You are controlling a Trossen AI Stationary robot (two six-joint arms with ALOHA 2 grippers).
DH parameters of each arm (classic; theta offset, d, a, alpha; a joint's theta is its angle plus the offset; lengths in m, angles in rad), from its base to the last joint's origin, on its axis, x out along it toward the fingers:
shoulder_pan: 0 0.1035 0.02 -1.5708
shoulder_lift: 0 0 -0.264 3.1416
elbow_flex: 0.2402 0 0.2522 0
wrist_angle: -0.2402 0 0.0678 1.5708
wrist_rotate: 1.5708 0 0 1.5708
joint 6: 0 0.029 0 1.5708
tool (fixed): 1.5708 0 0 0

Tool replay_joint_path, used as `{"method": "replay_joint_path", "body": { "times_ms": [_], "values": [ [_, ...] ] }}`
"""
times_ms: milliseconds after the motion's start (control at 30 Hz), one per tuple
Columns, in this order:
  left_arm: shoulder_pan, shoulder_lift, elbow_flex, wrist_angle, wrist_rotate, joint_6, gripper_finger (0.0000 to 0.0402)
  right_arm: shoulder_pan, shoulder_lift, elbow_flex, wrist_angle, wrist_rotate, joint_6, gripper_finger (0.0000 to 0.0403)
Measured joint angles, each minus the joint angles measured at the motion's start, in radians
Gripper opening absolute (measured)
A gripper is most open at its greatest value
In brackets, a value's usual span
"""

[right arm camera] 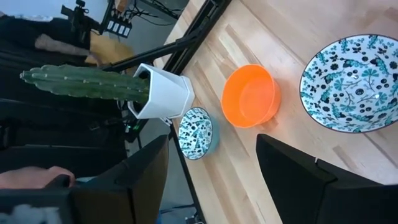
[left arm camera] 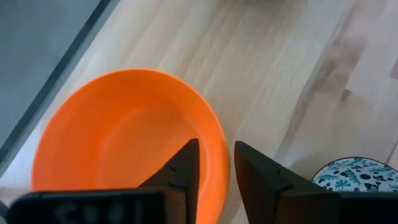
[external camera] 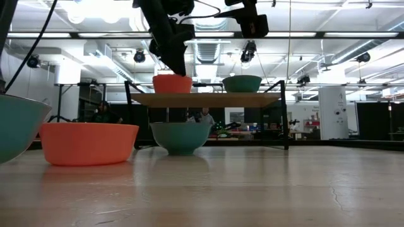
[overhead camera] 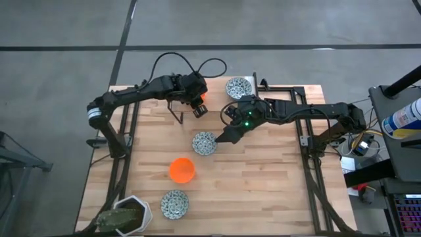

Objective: Pick & Place Mini bowls
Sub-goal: Stack the top light blue patterned bowl on top of the light blue patterned bowl on the shelf

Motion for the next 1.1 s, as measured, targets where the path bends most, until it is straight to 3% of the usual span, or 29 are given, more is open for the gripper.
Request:
{"method": "replay_joint_path", "body": {
  "times_ms": [300,433,633,967,1100],
  "values": [
    [0.0,-0.06,0.023,-0.002,0.001,-0.017,0.0112,0.012,0.002,0.0,-0.003,-0.001,-0.03,0.0238],
    [-0.002,-0.107,0.028,-0.008,0.064,-0.075,0.0112,0.019,0.017,-0.009,-0.005,-0.001,-0.041,0.0237],
    [-0.005,-0.187,0.027,-0.008,0.255,-0.152,0.0112,0.053,0.056,-0.008,-0.002,-0.002,-0.31,0.0233],
    [-0.011,-0.301,0.027,0.0,0.403,-0.273,0.0112,0.081,0.169,-0.013,-0.005,0.0,-0.683,0.0228],
    [-0.011,-0.341,0.027,0.01,0.481,-0.325,0.0112,0.078,0.223,-0.009,-0.007,0.071,-0.783,0.0228]
  ]
}}
